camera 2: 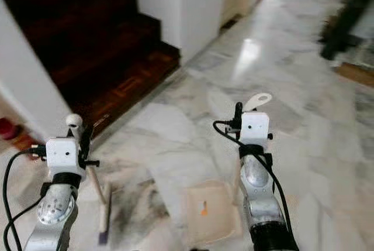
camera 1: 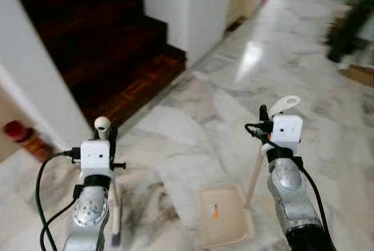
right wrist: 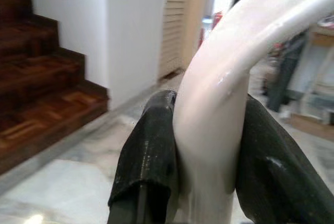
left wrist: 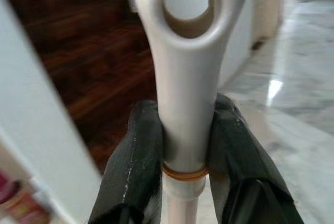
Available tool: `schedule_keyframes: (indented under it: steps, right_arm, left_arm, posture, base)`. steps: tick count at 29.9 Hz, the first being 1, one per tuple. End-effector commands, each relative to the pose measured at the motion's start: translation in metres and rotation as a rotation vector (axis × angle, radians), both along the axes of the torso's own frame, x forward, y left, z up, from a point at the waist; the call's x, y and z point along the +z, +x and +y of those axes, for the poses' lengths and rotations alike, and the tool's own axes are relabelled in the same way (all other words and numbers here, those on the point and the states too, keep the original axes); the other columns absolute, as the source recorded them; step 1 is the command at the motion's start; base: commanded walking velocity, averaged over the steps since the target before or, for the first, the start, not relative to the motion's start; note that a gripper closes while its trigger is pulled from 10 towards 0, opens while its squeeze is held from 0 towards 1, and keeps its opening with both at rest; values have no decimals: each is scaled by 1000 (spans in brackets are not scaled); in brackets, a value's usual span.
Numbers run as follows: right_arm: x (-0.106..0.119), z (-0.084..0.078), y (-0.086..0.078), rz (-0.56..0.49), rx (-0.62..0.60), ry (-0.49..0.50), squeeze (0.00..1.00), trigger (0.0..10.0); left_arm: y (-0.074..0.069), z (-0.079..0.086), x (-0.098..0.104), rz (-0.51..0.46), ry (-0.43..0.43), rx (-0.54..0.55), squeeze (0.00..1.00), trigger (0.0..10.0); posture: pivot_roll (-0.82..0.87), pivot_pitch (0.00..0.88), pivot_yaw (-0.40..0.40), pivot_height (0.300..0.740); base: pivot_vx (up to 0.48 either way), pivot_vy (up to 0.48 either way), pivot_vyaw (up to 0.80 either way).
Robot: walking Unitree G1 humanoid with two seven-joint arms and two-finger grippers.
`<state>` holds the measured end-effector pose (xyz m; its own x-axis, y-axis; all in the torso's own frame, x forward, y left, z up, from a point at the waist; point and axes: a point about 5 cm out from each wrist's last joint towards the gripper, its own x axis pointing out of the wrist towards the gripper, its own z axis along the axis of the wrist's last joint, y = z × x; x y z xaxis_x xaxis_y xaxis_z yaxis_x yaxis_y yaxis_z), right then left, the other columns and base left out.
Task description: Sweep floor
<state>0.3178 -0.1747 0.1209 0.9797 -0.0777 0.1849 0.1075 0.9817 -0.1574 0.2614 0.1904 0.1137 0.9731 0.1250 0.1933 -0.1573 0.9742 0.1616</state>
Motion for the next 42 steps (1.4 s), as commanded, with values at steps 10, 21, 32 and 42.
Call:
schedule_keyframes:
  steps: [10, 21, 32, 42]
  right_arm:
    - [7, 3, 0, -32, 8, 18, 0, 10000]
    - [5, 6, -1, -29, 10, 23, 0, 10000]
    - [8, 1, -2, -42, -10, 18, 0, 10000]
    - [8, -5, -5, -59, -31, 9, 0, 10000]
  left_arm:
    - [2, -1, 7, -37, 12, -9, 0, 10000]
    - [8, -5, 11, -46, 3, -47, 0, 10000]
    - [16, 0, 7, -34, -121, -33, 0, 10000]
    - [20, -3, 6, -33, -197, -55, 0, 10000]
  posture:
    - [92, 121, 21, 740]
    - [81, 113, 33, 740]
    - [66, 70, 38, 740]
    - [52, 26, 35, 740]
  base:
    - [0, 0, -800]
    - [0, 0, -800]
    - [0, 0, -800]
    - [0, 0, -376]
